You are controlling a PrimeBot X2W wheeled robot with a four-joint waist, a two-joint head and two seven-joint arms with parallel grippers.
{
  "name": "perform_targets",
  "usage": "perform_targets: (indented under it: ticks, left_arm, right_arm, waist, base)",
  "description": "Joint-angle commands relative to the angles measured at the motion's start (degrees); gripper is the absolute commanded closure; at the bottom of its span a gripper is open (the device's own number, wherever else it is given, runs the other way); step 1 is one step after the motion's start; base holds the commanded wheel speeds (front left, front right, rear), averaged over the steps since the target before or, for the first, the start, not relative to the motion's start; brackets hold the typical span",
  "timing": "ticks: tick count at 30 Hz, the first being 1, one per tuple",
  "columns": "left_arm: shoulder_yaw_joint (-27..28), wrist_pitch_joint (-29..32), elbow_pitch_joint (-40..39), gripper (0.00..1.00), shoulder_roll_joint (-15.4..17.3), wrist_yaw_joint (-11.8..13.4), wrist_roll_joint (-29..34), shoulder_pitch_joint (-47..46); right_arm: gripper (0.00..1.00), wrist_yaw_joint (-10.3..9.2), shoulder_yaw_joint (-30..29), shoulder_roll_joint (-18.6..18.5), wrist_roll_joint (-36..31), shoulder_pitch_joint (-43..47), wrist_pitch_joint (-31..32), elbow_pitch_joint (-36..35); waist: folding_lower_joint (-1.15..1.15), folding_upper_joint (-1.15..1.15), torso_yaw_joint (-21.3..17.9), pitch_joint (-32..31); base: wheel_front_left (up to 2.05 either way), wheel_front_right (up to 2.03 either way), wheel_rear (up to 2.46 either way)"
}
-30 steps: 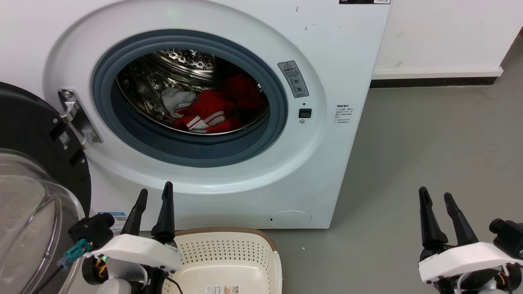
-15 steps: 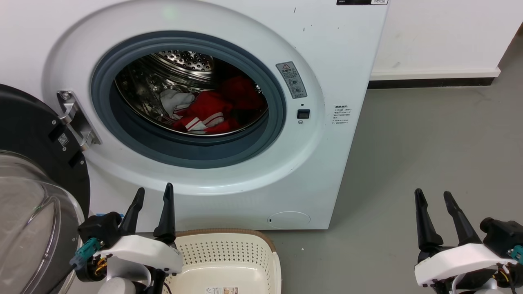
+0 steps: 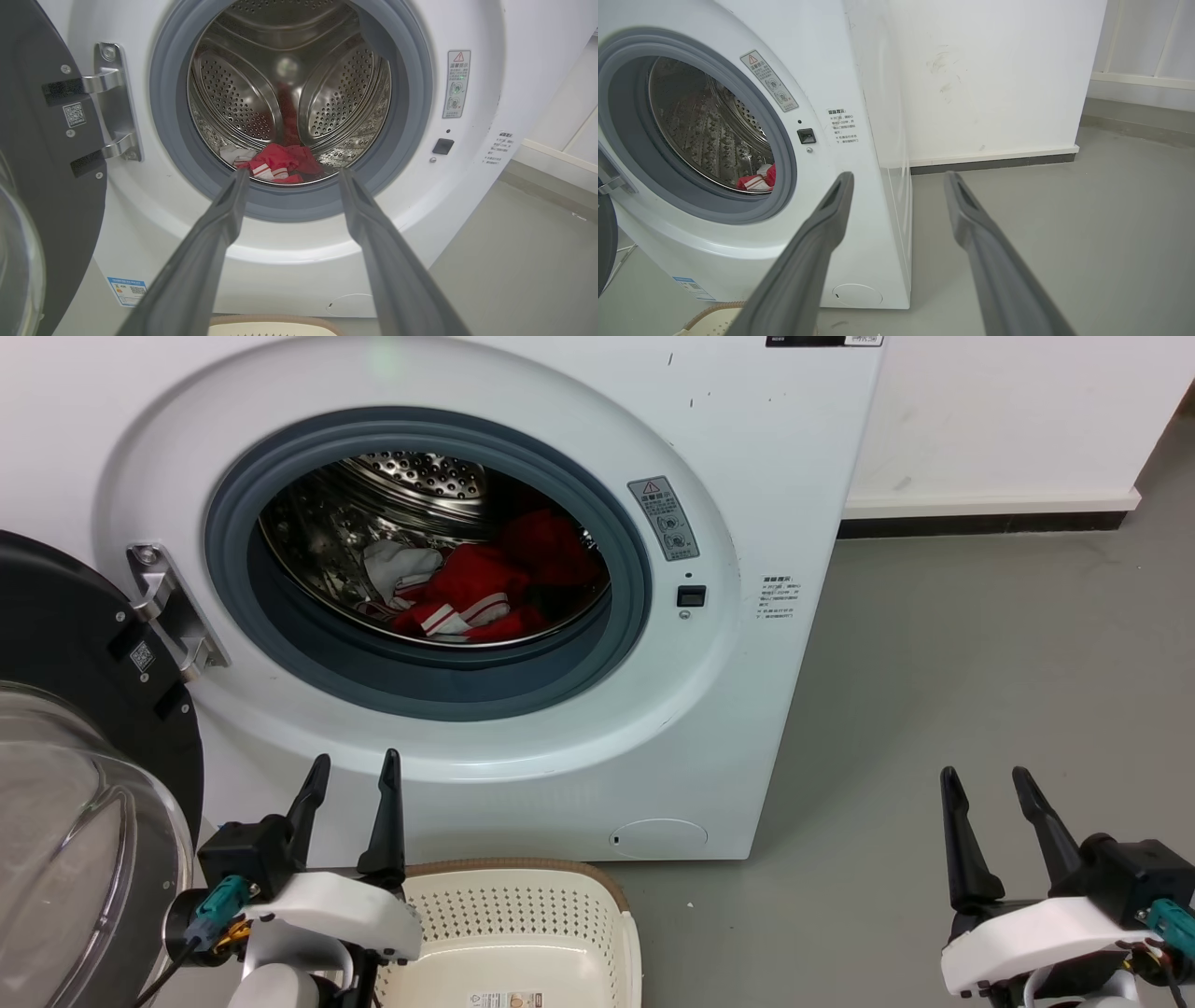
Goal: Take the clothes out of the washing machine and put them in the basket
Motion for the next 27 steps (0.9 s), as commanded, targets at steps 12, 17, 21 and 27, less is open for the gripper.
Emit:
perform_targets:
  ticks: [12,17,21,27]
  left_arm:
    - [-0.21,-1.84,0.53,0.0,0.16,0.44,5.95,-0.8]
    - [-0.14,-2.4,1.02,0.0,0.23,0.42,7.91,-1.03]
    - [-0.23,-2.81,1.33,0.0,-0.08,0.74,9.5,-0.92]
    - [-0.13,-3.43,1.87,0.0,-0.2,0.97,11.71,-1.04]
  right_arm:
    - [0.0,0.0,-0.1,0.09,-5.66,0.65,-1.62,-0.37]
    - [0.0,0.0,-0.18,0.1,-7.6,0.89,-2.06,-0.47]
    - [0.0,0.0,-0.24,0.12,-8.79,0.95,-2.15,-0.5]
    - [0.0,0.0,-0.06,0.14,-10.16,1.22,-2.68,-0.17]
  waist:
    - [0.0,0.0,-0.25,0.12]
    - [0.0,0.0,-0.38,0.11]
    - [0.0,0.0,-0.43,0.06]
    - [0.0,0.0,-0.4,0.16]
  base:
    - [0.0,0.0,0.0]
    - [0.0,0.0,0.0]
    - [0.0,0.0,0.0]
    - [0.0,0.0,0.0]
